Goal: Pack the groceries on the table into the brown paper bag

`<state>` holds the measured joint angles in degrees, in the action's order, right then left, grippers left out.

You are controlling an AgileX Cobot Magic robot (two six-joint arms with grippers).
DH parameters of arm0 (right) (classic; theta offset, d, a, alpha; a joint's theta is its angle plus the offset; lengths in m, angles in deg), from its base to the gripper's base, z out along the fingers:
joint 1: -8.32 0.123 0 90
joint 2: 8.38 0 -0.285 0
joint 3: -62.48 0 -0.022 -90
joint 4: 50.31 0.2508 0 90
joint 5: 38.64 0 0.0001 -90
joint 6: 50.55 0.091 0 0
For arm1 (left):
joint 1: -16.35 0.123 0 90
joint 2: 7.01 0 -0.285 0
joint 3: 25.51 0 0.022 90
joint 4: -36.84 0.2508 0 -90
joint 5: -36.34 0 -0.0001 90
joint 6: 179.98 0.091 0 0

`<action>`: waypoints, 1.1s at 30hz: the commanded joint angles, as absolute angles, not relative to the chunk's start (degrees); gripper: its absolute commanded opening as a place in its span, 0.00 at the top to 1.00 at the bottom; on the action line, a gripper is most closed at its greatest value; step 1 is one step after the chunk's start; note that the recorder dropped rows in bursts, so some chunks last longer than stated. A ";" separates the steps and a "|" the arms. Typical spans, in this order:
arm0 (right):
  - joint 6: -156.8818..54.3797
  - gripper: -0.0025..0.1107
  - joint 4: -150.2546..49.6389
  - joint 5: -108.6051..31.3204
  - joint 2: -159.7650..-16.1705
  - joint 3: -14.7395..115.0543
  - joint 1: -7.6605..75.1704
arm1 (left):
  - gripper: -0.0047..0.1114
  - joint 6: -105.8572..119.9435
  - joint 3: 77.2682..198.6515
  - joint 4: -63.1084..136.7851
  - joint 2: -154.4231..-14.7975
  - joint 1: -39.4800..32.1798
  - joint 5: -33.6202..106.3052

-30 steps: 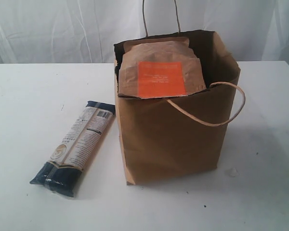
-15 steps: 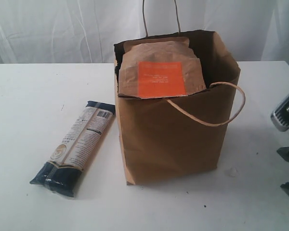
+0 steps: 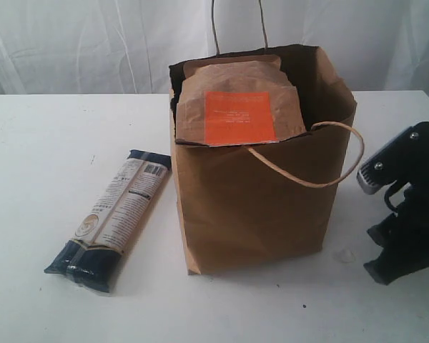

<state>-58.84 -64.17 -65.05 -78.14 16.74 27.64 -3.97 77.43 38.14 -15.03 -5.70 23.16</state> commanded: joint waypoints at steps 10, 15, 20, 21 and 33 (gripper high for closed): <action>-59.31 0.55 -51.78 -63.98 -82.68 16.56 19.75 | 0.96 -3.95 77.27 37.89 -14.80 -5.62 22.97; -60.54 0.55 -48.95 -65.33 -82.86 16.56 19.75 | 0.96 -3.95 77.27 37.89 -14.80 -5.62 22.97; -73.83 0.59 -40.20 -65.33 -85.39 16.56 19.85 | 0.96 -3.95 77.27 37.89 -14.80 -5.62 22.97; -77.26 0.60 -38.24 -64.88 -86.34 16.56 19.85 | 0.96 -3.95 77.27 37.89 -14.80 -5.62 22.97; -88.67 0.62 -40.19 -56.86 -96.02 16.56 19.85 | 0.96 -3.95 77.27 37.89 -14.80 -5.62 22.97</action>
